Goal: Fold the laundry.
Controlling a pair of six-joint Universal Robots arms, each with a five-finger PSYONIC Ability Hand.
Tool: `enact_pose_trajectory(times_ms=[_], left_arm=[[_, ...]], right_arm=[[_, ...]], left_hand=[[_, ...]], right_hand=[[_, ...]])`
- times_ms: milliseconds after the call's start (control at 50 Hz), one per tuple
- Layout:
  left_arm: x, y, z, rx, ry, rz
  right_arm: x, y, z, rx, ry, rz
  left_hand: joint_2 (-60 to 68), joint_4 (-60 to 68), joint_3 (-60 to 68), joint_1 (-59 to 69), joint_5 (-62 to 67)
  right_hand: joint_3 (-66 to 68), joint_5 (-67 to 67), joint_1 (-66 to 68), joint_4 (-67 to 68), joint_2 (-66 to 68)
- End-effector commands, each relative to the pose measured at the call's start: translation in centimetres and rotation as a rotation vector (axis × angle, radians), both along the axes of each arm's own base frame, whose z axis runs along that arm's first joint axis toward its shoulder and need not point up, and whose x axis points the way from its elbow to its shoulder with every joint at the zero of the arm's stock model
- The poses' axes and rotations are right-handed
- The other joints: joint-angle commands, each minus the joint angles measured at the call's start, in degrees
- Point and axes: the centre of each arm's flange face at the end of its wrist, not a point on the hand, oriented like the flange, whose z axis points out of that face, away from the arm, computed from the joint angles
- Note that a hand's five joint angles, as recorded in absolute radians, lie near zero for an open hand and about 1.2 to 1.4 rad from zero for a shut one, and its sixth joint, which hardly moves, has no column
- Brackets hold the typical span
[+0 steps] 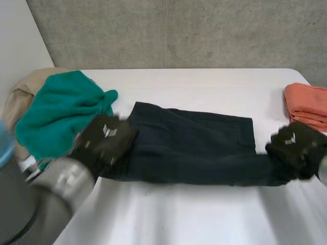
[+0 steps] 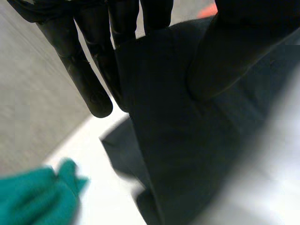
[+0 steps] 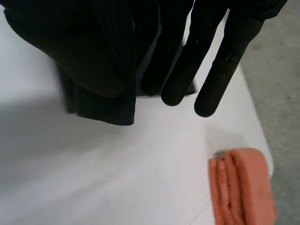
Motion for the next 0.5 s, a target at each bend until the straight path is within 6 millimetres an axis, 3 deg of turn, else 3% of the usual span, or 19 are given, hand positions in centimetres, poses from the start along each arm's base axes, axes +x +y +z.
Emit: enact_pose_trajectory(times_ms=[20, 60, 120, 260, 300, 320, 340, 360, 400, 420, 500], left_arm=[[-4.2, -10.5, -1.3, -0.209, 0.090, 0.060], [-5.1, -13.8, -2.1, -0.264, 0.091, 0.080], [-6.1, -16.8, -3.4, -0.312, 0.074, 0.089], [-7.6, -22.1, -7.7, -0.385, 0.083, 0.097], [-7.8, -22.7, -8.2, -0.401, 0.092, 0.100], [-7.9, -22.9, -8.4, -0.407, 0.100, 0.100], [-8.1, -23.0, -9.0, -0.412, 0.108, 0.093], [-8.3, -22.9, -9.1, -0.418, 0.110, 0.087], [-8.6, -22.5, -9.3, -0.425, 0.115, 0.072], [-8.6, -22.3, -9.7, -0.417, 0.116, 0.072], [-8.6, -20.7, -9.0, -0.410, 0.123, 0.058]], right_arm=[[2.1, -7.3, -1.9, -0.098, -0.129, -0.085], [2.9, -8.4, -2.0, -0.135, -0.138, -0.095], [4.7, -11.2, -3.2, -0.217, -0.143, -0.093], [7.3, -16.6, -5.9, -0.367, -0.199, -0.071], [7.9, -18.1, -7.3, -0.410, -0.215, -0.065], [8.1, -18.6, -7.8, -0.426, -0.225, -0.066], [8.3, -18.8, -8.2, -0.436, -0.228, -0.068], [8.8, -19.2, -8.6, -0.462, -0.234, -0.069], [9.1, -19.3, -8.7, -0.480, -0.243, -0.071], [9.3, -19.3, -8.5, -0.487, -0.249, -0.075], [8.9, -18.4, -7.4, -0.469, -0.291, -0.128]], left_hand=[[11.37, 11.37, 11.62, 14.49, 13.56], [11.37, 11.37, 11.62, 14.49, 13.56], [11.37, 11.37, 11.62, 14.49, 13.56], [11.37, 11.37, 11.62, 14.49, 13.56], [11.37, 11.37, 11.62, 14.49, 13.56], [2.40, 2.40, 2.65, 5.52, 4.59], [-36.15, -36.16, -35.91, -33.04, -33.97], [-58.63, -58.63, -58.38, -55.51, -56.44], [-51.09, -51.10, -50.85, -47.97, -48.90], [-58.63, -58.63, -58.38, -55.51, -56.44], [-58.63, -58.63, -58.38, -55.51, -56.44]], right_hand=[[11.84, 12.18, 18.37, 11.35, 12.07], [11.84, 12.18, 18.37, 11.35, 12.07], [11.84, 12.18, 18.37, 11.35, 12.07], [11.84, 12.18, 18.37, 11.35, 12.07], [11.84, 12.18, 18.37, 11.35, 12.07], [7.90, 8.25, 14.44, 7.41, 8.13], [-14.45, -14.11, -7.92, -14.94, -14.23], [-58.16, -57.82, -51.63, -58.65, -57.93], [-58.16, -57.82, -51.63, -58.65, -57.93], [-58.16, -57.82, -51.63, -58.65, -57.93], [-58.16, -57.82, -51.63, -58.65, -57.93]])
